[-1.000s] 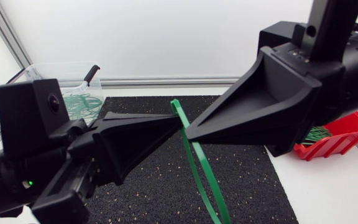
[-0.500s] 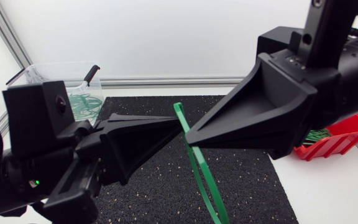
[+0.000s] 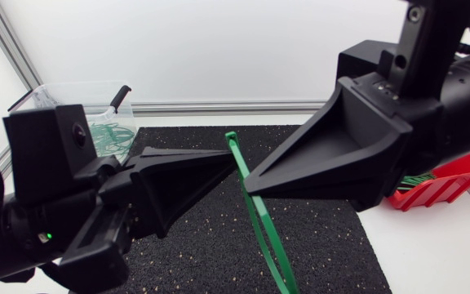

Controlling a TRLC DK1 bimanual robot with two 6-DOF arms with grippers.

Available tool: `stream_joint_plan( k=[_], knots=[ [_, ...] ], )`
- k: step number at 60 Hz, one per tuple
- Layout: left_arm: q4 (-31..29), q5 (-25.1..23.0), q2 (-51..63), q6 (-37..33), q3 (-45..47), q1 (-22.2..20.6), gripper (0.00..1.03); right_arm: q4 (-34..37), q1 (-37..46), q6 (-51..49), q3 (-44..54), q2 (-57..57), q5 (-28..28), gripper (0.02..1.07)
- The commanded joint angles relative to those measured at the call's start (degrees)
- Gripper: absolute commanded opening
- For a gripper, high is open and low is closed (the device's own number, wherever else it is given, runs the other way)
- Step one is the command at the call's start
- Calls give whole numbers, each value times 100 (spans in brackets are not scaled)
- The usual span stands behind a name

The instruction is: Take a green cable tie from the red box, thread the tail through the head to close it, then place it in the transparent bin on the left.

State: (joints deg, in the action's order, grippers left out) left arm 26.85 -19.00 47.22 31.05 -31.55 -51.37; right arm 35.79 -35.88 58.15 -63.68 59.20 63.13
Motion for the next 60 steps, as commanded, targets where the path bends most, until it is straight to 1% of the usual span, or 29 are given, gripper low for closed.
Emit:
stream_joint_plan(
  k=[1, 44, 60],
  knots=[
    [75, -24, 24, 33, -88, 22, 4, -55, 28, 188, 101, -40, -20, 8],
    [22, -24, -20, 33, -141, 40, 4, -125, 72, 223, 207, -40, -47, 8],
    [4, -24, -55, 42, -79, -39, 4, -195, 81, 241, 163, -5, -64, 8]
  ],
)
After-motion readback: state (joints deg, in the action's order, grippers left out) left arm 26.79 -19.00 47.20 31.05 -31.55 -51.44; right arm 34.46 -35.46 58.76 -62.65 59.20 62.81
